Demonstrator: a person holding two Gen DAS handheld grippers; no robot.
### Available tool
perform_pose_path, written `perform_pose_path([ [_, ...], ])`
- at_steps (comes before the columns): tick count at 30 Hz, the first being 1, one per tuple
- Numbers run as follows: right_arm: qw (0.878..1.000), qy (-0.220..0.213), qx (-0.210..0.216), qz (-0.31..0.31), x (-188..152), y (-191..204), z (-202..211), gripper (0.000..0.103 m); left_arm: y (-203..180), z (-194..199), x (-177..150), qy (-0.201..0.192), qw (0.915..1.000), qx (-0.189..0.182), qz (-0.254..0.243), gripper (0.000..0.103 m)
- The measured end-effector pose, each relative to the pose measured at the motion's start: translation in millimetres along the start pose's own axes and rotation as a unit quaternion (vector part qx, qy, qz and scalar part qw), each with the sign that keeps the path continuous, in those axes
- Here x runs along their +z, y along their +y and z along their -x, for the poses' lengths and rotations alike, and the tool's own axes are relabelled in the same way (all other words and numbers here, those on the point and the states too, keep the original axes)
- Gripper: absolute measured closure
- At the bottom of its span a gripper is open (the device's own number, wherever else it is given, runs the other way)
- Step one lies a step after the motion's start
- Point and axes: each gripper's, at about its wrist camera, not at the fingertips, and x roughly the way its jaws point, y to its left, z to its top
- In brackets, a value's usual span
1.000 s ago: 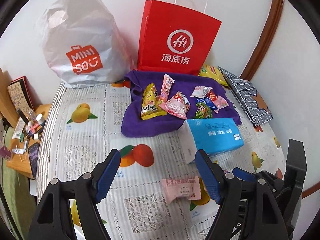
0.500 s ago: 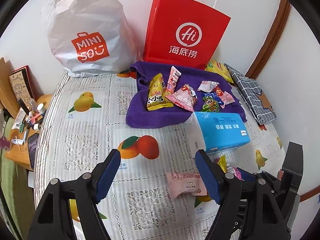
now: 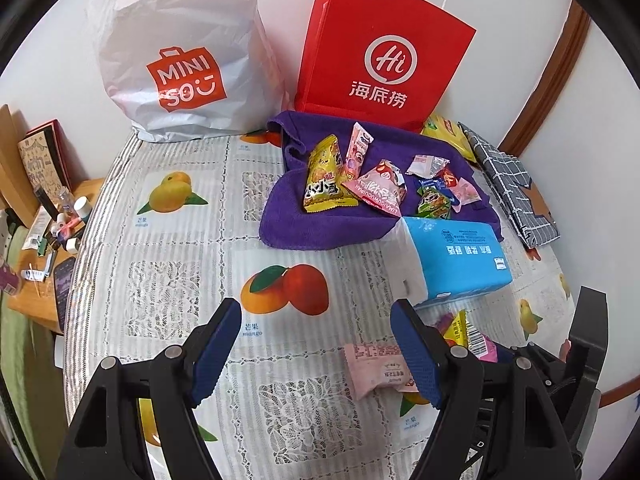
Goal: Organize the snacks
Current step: 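Grasp the pink-yellow snack bag with the right gripper, then grasp the pink wrapped cake with the left gripper while the right gripper holds the pink bag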
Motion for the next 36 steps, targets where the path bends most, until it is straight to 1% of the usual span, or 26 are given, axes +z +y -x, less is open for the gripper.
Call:
perform_pose_path([
  [3,1.000,-0.002,0.004,-0.007,-1.3,-3.4,-0.6,0.037,0.0,-3.4,-1.9,0.003,1.0000,0.000,0.000,0.028],
  [5,1.000,-0.007,0.003,-0.003,-3.0,-4.4,0.2,0.039,0.0,-6.0,-2.9,0.006,1.0000,-0.001,0.000,0.028],
  [10,1.000,-0.015,0.003,0.004,-6.1,-7.6,5.4,0.043,0.7,-13.5,-6.2,0.013,0.9999,-0.002,0.001,0.028],
  [15,1.000,-0.025,0.013,-0.013,-5.8,-16.7,13.5,0.044,1.3,-21.4,-10.2,0.019,0.9997,-0.010,0.007,0.028],
  [23,0.998,-0.050,0.002,-0.028,-1.1,-34.2,28.9,0.044,3.2,-32.5,-21.7,0.031,0.9994,-0.016,0.010,0.028],
  [32,0.997,-0.055,-0.012,-0.056,-1.9,-61.6,31.8,0.044,7.1,-50.2,-36.7,0.051,0.9976,-0.039,0.026,0.028],
  [36,0.996,-0.059,-0.015,-0.060,-3.4,-67.9,34.4,0.044,8.2,-58.6,-42.5,0.061,0.9958,-0.059,0.034,0.028],
])
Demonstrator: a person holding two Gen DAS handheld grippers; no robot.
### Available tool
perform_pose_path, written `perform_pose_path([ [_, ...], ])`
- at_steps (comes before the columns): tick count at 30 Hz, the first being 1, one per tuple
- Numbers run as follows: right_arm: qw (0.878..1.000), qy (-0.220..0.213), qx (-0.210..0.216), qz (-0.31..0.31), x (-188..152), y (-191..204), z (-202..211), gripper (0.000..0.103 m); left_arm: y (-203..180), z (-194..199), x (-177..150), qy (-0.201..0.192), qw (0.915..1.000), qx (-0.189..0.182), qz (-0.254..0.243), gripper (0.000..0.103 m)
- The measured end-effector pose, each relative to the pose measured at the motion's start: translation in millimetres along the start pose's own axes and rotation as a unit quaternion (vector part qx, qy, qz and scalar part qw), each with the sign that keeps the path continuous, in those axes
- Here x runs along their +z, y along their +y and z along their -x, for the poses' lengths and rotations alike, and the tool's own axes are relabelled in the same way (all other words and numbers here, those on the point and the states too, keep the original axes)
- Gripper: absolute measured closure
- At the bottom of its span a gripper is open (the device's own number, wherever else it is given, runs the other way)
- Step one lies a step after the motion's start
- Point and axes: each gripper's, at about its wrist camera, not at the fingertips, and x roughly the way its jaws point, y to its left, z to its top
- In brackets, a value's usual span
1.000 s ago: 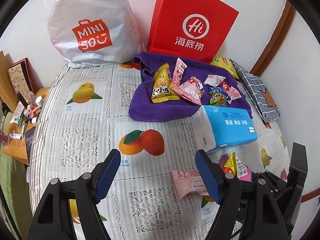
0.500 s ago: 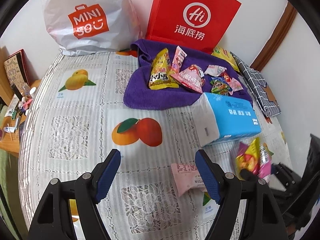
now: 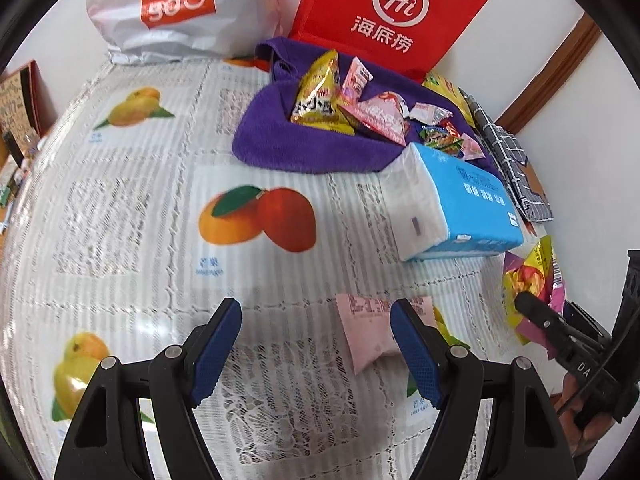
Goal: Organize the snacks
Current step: 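Grasp the pink wrapped cake with the left gripper while the right gripper holds the pink bag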
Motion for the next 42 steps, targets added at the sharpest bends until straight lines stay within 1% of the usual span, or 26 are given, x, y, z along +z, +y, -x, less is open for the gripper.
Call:
perform_pose_path([
  [2,1.000,-0.002,-0.001,-0.002,0.6,-2.5,1.2,0.044,1.1,-3.4,-2.3,0.003,0.9999,-0.010,0.003,0.028],
  [6,1.000,-0.004,0.000,-0.006,1.1,-7.1,3.7,0.044,2.7,-13.0,-6.4,0.020,0.9985,-0.048,0.016,0.028],
  [8,1.000,-0.006,0.000,-0.008,1.1,-9.3,4.6,0.044,1.4,-16.2,-8.1,0.021,0.9978,-0.061,0.018,0.028],
  [10,1.000,-0.006,0.000,-0.009,1.0,-11.5,5.0,0.044,-3.5,-17.9,-9.6,0.019,0.9979,-0.060,0.011,0.028],
  [15,1.000,-0.007,0.003,-0.014,0.5,-18.6,5.8,0.044,-20.2,-24.0,-10.5,0.022,0.9983,-0.053,-0.006,0.021],
  [22,1.000,-0.008,0.003,-0.024,1.2,-33.0,8.3,0.044,-42.0,-29.6,-13.1,0.013,0.9995,-0.013,-0.027,0.013],
  [26,0.999,-0.012,0.004,-0.032,0.5,-42.0,10.6,0.044,-51.3,-32.0,-15.6,0.008,0.9992,0.017,-0.035,0.012],
  [29,0.999,-0.013,0.007,-0.034,-0.2,-47.7,11.5,0.044,-59.8,-34.6,-18.7,0.004,0.9980,0.045,-0.043,0.012],
  [32,0.999,-0.012,0.010,-0.036,-1.1,-52.2,10.9,0.044,-71.6,-38.4,-24.5,0.000,0.9946,0.084,-0.061,0.013],
  [36,0.999,-0.006,0.009,-0.034,-2.5,-56.1,6.4,0.044,-86.7,-45.6,-31.6,-0.010,0.9853,0.143,-0.092,0.015],
  [39,0.999,-0.001,0.011,-0.034,-3.6,-58.6,2.5,0.044,-89.1,-43.4,-33.7,-0.023,0.9844,0.147,-0.094,0.024],
  [40,0.999,0.000,0.012,-0.034,-4.1,-59.4,1.2,0.044,-88.7,-42.1,-33.4,-0.026,0.9843,0.147,-0.094,0.032],
  [41,0.999,0.001,0.012,-0.034,-4.6,-59.9,0.3,0.044,-86.8,-39.8,-32.8,-0.029,0.9847,0.146,-0.090,0.039],
  [42,0.999,0.002,0.012,-0.033,-4.8,-60.2,-0.2,0.044,-84.4,-38.2,-32.8,-0.030,0.9856,0.142,-0.088,0.040],
])
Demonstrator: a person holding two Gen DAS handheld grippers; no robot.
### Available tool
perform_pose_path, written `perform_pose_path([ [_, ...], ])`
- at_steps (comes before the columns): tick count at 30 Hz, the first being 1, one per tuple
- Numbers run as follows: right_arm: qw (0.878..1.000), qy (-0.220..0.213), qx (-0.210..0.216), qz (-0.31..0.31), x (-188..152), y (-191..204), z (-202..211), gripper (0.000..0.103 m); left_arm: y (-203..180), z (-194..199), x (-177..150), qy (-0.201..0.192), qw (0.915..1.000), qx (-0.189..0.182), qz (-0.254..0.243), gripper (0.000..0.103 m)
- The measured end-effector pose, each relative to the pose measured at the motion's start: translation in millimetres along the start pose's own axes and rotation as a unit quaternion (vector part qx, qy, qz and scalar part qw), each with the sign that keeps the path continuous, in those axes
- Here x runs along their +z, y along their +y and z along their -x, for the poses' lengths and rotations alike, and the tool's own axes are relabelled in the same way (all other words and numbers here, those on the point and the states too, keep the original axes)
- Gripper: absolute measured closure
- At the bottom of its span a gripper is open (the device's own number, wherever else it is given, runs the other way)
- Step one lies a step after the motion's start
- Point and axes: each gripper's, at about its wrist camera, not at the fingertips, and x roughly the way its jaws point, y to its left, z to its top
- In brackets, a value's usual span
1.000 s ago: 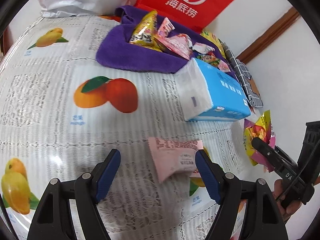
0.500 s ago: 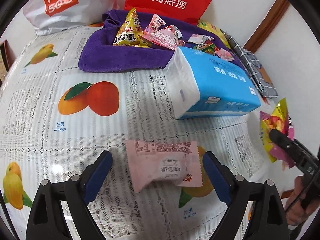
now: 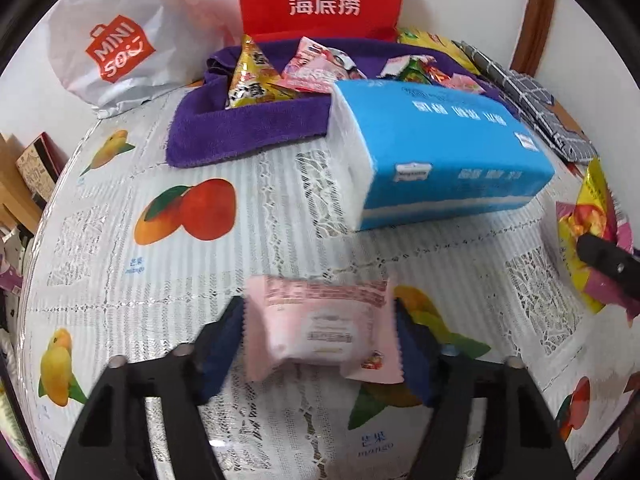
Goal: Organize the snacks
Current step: 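Grasp the pink wrapped cake with the left gripper while the right gripper holds the pink bag, then carry the pink cake and pink-yellow bag with both grippers over the towel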
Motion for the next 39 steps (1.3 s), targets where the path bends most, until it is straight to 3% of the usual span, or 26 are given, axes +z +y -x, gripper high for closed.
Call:
perform_pose_path([
  [2,1.000,0.001,-0.001,0.000,-0.3,-0.4,-0.6,0.044,4.1,3.3,0.1,-0.003,0.9999,-0.010,0.003,0.053],
  [12,1.000,-0.004,-0.004,0.004,6.7,5.7,4.3,0.044,16.4,2.0,8.4,0.013,0.9965,-0.073,0.039,0.056],
  [39,0.999,-0.025,-0.006,0.022,24.6,25.7,20.4,0.044,6.4,41.4,25.8,-0.035,0.9956,-0.085,0.018,0.056],
])
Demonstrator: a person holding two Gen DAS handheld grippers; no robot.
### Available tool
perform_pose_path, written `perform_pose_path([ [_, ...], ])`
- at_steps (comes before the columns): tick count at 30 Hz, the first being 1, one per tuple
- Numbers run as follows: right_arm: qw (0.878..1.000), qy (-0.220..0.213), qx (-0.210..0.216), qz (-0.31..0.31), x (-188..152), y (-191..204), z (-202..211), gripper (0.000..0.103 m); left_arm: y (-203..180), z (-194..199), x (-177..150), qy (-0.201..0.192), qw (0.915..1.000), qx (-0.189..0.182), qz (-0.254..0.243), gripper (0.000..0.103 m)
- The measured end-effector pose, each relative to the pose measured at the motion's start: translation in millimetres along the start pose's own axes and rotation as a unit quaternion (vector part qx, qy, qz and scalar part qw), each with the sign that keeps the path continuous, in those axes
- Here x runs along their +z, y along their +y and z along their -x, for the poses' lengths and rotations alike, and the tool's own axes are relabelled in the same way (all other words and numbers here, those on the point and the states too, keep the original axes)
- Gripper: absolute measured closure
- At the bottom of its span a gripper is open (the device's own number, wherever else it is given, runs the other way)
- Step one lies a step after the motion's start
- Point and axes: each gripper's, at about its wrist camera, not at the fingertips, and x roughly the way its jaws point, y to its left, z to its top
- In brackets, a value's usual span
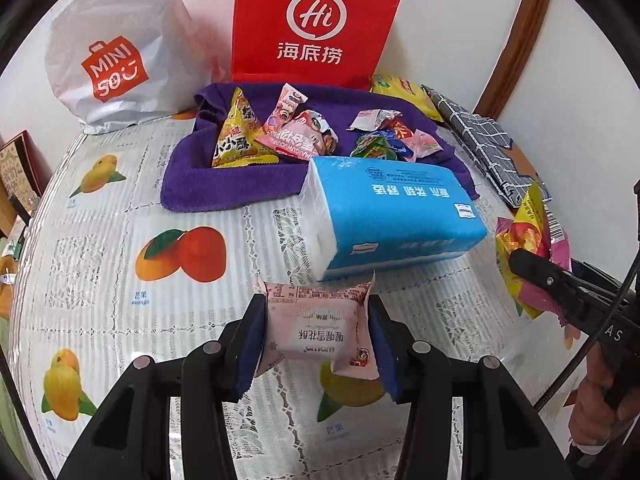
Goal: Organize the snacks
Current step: 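Carry the pink cake and pink-yellow bag with both grippers over the towel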
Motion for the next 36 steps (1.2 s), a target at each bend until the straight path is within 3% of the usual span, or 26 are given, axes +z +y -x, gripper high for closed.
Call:
perform_pose_path([
  [36,0.999,-0.042,0.014,0.006,33.4,-6.3,28.1,0.044,-26.4,26.5,32.2,-0.033,0.9993,0.004,-0.014,0.056],
])
